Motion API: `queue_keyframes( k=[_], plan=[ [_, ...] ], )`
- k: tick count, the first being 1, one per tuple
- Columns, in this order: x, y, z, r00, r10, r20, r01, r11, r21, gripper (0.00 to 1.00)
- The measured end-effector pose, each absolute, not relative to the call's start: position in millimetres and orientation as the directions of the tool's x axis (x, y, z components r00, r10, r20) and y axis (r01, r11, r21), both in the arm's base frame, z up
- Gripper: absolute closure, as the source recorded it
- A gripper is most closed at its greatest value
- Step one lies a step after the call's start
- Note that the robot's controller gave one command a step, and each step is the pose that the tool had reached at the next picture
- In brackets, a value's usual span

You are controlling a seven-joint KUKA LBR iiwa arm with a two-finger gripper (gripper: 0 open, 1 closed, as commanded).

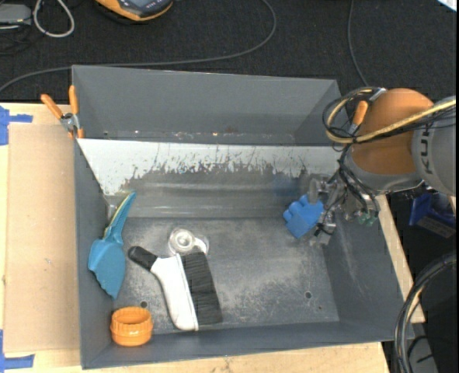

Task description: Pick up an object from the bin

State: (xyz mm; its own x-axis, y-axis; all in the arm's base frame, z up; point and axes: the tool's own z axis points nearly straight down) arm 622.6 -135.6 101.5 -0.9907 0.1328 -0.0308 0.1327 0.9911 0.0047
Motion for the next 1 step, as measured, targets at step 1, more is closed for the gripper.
queue_keyframes(
  k=[1],
  plan=[
    [628.8,-144.7,83.0,-0.939,0.341,-0.043,0.341,0.94,0.012,0.0]
  ],
)
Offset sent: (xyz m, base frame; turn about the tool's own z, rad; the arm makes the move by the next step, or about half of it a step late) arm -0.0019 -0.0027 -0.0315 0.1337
